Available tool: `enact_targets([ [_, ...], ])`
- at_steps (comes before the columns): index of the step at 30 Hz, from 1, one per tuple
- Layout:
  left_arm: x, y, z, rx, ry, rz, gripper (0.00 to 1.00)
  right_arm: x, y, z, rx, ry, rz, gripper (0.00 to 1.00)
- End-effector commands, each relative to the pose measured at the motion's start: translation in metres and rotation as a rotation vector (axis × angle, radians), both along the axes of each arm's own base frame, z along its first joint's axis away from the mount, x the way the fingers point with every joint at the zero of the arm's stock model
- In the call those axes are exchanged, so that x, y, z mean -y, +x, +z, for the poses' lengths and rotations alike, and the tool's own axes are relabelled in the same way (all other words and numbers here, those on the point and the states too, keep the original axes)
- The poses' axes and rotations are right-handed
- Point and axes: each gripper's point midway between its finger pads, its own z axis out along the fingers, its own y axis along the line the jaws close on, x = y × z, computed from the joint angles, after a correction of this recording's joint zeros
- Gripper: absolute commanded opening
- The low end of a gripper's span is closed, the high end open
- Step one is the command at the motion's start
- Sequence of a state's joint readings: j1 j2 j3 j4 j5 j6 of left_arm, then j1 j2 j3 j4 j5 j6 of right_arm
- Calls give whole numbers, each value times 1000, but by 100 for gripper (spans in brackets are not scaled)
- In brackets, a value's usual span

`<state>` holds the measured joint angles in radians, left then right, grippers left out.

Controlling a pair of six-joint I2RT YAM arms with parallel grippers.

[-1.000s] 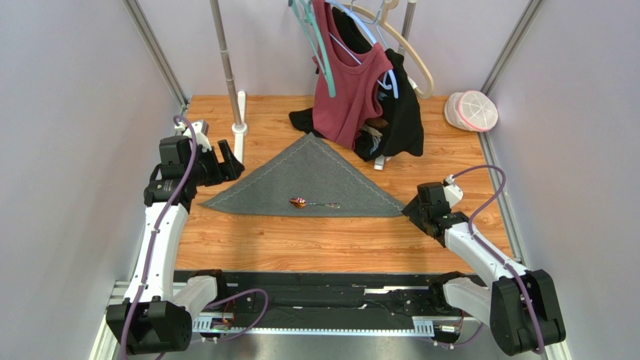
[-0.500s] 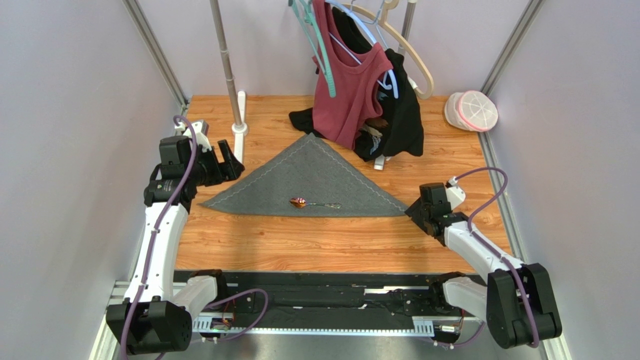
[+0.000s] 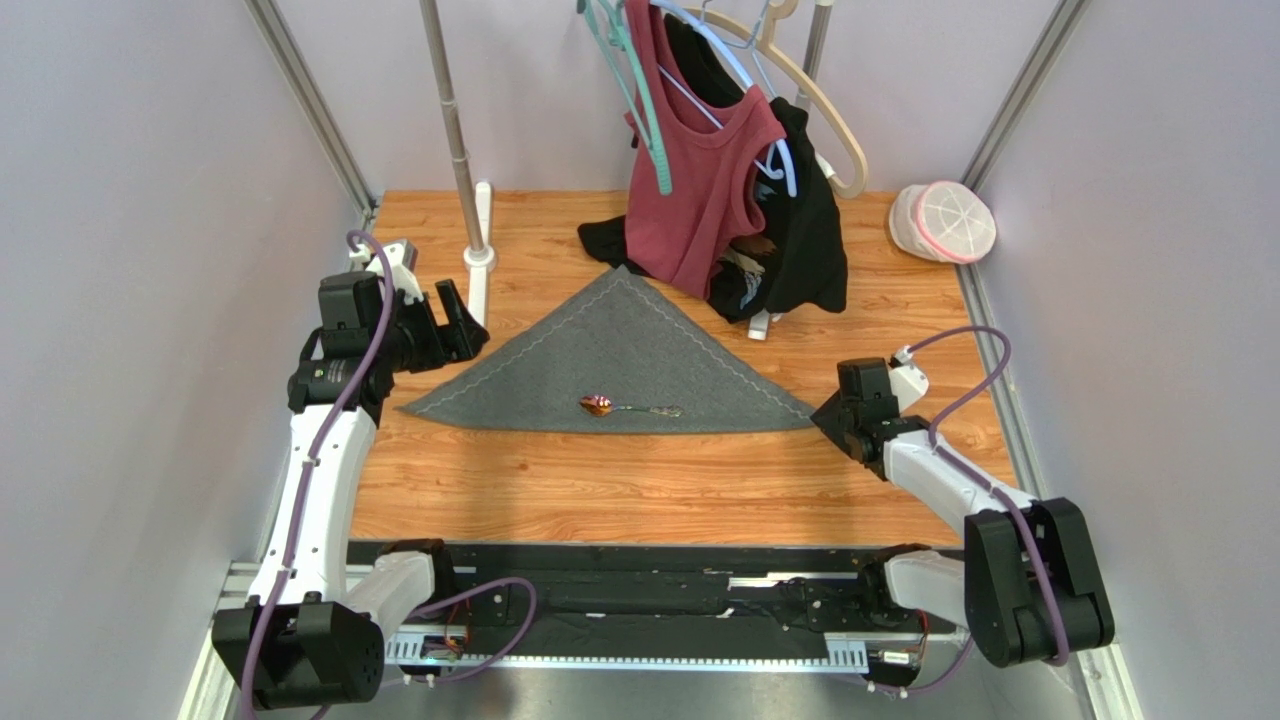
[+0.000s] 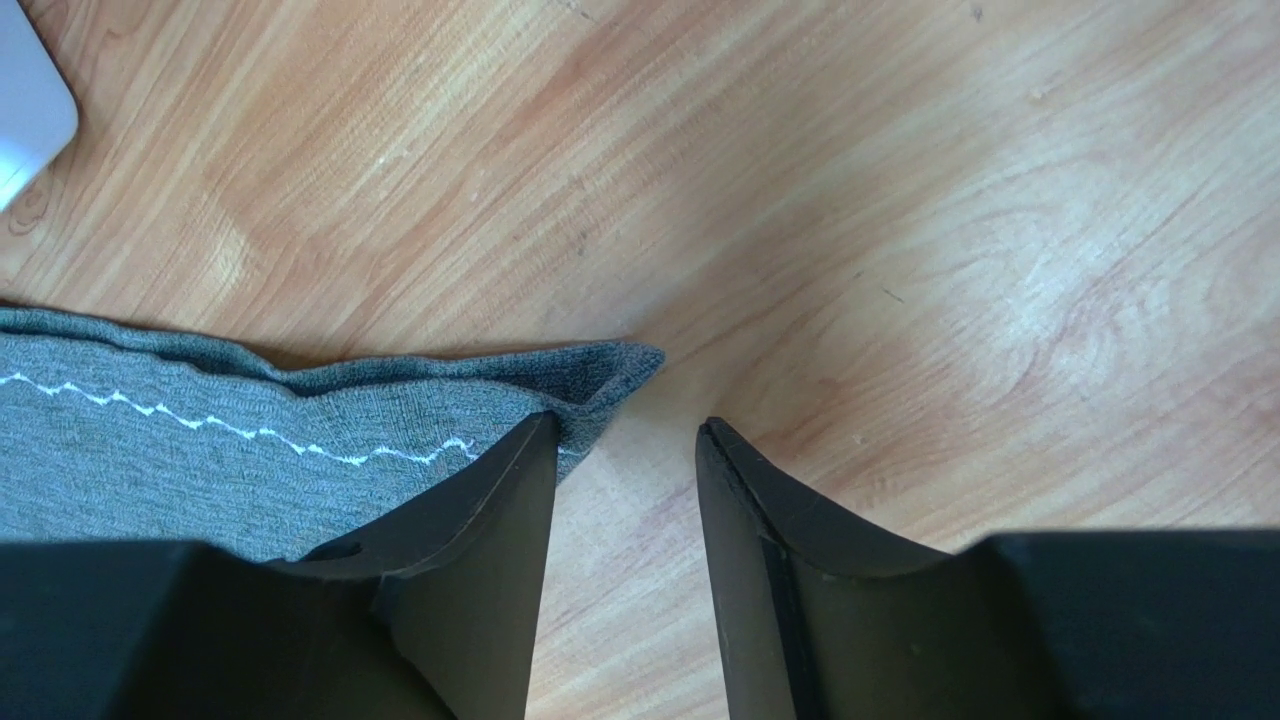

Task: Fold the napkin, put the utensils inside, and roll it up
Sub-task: Fold the napkin

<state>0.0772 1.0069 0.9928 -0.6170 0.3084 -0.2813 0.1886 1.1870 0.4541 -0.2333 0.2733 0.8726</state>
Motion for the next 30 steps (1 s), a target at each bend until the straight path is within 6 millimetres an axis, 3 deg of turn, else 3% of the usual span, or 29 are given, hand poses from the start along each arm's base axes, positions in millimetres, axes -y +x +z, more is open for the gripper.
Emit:
enact_targets([
  [1,0,2,6,35,11,-12,87,7,13,3,14,-34,-17,43],
  [15,0,2,8,41,15,-10,87,11,19,-9,-35,-62,-10,21],
  [25,0,1,9,46,16,-11,87,11,28,-4,-7,-74,24,0],
  [30,-1,1,9,46,20,-8,87,18,31,10,45,-82,-7,0],
])
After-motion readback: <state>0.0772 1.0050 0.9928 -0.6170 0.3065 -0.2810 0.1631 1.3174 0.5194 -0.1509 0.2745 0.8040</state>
